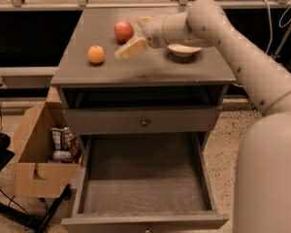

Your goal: Place orange into middle drawer

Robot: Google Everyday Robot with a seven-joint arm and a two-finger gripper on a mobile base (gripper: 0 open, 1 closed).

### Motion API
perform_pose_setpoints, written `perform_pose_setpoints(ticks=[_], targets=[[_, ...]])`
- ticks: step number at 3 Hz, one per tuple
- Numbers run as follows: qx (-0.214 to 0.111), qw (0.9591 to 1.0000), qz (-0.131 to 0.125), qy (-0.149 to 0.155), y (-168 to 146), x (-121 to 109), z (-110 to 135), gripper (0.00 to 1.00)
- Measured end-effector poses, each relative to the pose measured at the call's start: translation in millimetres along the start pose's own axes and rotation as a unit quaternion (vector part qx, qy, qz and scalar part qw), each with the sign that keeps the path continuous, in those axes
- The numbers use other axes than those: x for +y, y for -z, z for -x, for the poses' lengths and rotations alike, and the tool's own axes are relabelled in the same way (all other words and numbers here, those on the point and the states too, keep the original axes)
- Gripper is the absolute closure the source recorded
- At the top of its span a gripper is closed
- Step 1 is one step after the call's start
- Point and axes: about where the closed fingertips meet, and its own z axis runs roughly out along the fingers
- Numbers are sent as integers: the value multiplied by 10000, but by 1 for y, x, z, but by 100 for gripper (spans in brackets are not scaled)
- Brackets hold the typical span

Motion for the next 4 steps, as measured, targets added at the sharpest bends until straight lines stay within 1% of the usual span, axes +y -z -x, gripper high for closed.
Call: perform_pose_setpoints(ticks=[1, 2, 3, 4], targets=[[-99, 9993, 299, -184, -46, 7, 5, 0], [-217, 9973, 632, -295, -80, 26, 12, 0], [-231, 9948, 885, -440, -101, 45, 12, 0], [-89, 9926, 1067, -568, -119, 58, 3, 18]])
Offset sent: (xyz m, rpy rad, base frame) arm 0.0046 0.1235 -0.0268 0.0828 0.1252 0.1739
